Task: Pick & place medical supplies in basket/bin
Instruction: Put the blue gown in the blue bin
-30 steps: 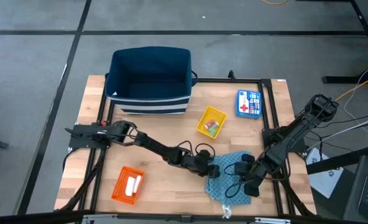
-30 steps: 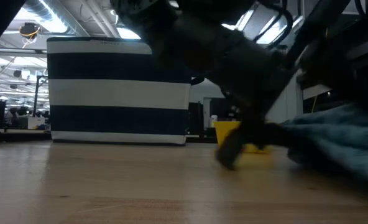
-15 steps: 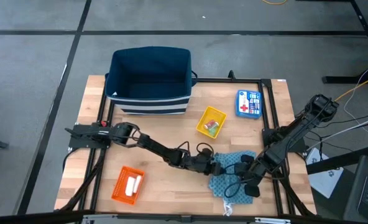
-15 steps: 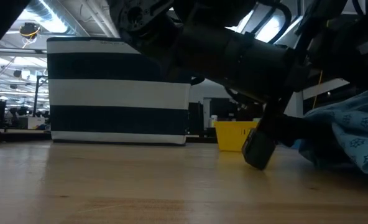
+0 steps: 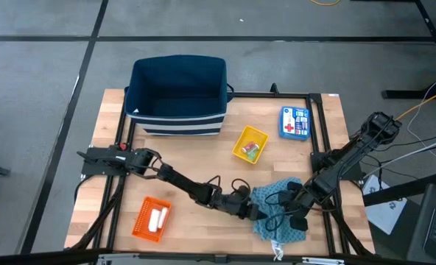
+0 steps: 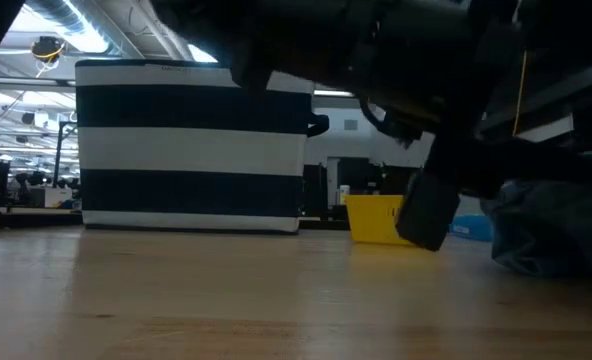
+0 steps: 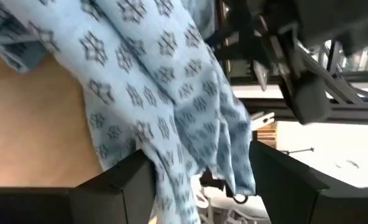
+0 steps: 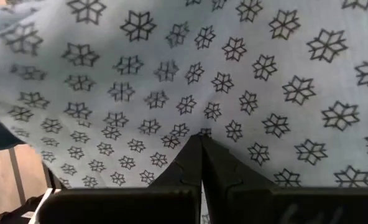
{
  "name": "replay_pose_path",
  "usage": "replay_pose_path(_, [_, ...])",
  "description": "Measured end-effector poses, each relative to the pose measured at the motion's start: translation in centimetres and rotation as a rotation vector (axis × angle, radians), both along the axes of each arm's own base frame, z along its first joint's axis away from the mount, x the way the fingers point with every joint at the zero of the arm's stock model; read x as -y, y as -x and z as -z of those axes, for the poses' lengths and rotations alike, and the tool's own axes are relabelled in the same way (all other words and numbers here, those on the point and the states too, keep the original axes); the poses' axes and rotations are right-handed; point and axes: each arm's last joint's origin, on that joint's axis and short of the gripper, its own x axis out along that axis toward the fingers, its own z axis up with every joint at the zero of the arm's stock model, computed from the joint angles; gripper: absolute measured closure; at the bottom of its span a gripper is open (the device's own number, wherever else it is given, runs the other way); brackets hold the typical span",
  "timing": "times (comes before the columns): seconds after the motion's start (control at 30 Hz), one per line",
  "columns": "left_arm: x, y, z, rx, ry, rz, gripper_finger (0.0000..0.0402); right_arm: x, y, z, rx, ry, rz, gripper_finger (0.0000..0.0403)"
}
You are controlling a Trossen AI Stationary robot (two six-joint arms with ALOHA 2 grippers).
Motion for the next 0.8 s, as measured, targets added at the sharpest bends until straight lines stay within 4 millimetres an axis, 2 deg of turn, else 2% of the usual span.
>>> replay_pose_path(0.2, [-0.3,0.3,-1.4,-0.004,-0.016,-0.019,0.0162,0.0,-0.1,0.0,0.012,-0.010,-0.004,0.0403])
replay_pose_path(0.53, [-5.0,-1.6,-1.9,0.025,-0.043,-0.117,0.0162,0.3,-1.1,-0.2,0.063,-0.043,0.000,0.0403])
replay_pose_path(0.8, [-6.4,-2.0,-1.5,-0.053,-0.022,-0.033,0.0162,0.7,-1.5,-0.2,0.061,-0.050,-0.010,0.0403])
